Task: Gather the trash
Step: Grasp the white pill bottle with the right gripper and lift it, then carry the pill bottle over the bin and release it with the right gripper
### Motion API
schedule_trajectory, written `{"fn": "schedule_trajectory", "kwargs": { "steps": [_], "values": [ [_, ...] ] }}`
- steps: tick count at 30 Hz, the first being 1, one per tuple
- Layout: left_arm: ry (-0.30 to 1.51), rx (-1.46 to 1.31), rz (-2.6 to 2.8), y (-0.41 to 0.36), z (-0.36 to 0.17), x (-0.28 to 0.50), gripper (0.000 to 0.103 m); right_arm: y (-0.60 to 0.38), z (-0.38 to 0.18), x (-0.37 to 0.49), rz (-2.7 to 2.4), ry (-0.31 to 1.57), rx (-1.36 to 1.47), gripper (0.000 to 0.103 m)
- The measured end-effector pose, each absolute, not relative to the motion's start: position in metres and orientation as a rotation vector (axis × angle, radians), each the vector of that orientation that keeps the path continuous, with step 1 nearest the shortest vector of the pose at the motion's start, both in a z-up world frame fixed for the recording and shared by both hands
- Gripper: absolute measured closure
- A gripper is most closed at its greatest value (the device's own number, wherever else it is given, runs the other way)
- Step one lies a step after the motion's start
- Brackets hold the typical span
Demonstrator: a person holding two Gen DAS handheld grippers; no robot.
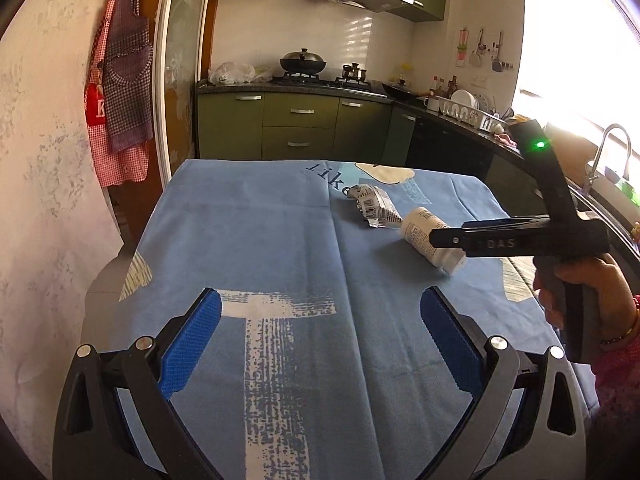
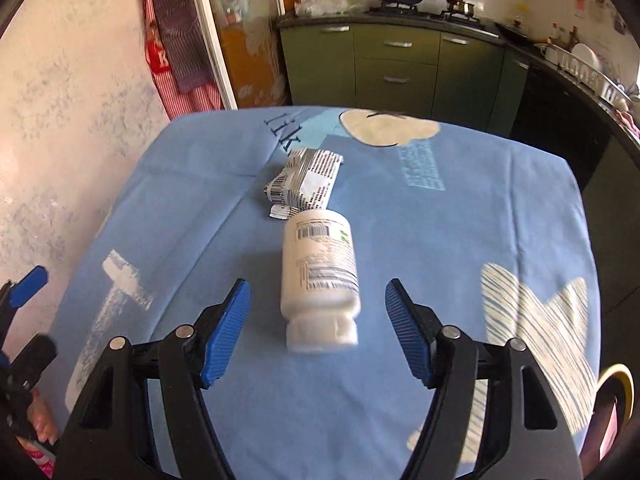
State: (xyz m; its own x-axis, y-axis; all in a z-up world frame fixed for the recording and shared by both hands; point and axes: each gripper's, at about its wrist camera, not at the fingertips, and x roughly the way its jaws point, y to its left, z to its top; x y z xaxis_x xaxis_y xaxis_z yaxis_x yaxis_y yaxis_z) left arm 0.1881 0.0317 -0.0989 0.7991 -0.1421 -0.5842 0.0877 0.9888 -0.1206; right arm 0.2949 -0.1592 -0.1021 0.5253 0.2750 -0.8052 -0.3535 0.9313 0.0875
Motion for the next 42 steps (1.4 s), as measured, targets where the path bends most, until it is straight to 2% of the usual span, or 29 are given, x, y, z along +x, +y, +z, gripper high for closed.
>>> {"fn": "schedule_trajectory", "kwargs": {
  "steps": [9,11,12,13,30,42],
  "values": [
    [0.650,-0.136,-0.144,0.044,-0.108,0.195,0.005,-0.141,-0.124,0.317,0.340,1.003,-0.140,0.039],
    [0.650,-0.140,-0.146,0.045,-0.109,0.195,0.005,-0.140,-0.126,0.319,0.337,1.011,-0.144,0.045],
    [0.651,-0.143,-0.145,0.046,-0.108,0.196,0.005,-0.139,-0.127,0.319,0.334,1.017,-0.148,0.054],
    [0.652,-0.147,-0.145,0.046,-0.109,0.196,0.005,-0.139,-0.129,0.319,0.335,1.021,-0.151,0.058],
    [0.637,-0.103,-0.133,0.029,-0.099,0.182,0.005,-0.183,-0.110,0.278,0.326,0.962,-0.059,0.058],
    [0.629,-0.102,-0.227,-0.018,-0.081,0.171,0.005,-0.268,-0.089,0.221,0.233,0.866,-0.028,0.058]
  ]
}}
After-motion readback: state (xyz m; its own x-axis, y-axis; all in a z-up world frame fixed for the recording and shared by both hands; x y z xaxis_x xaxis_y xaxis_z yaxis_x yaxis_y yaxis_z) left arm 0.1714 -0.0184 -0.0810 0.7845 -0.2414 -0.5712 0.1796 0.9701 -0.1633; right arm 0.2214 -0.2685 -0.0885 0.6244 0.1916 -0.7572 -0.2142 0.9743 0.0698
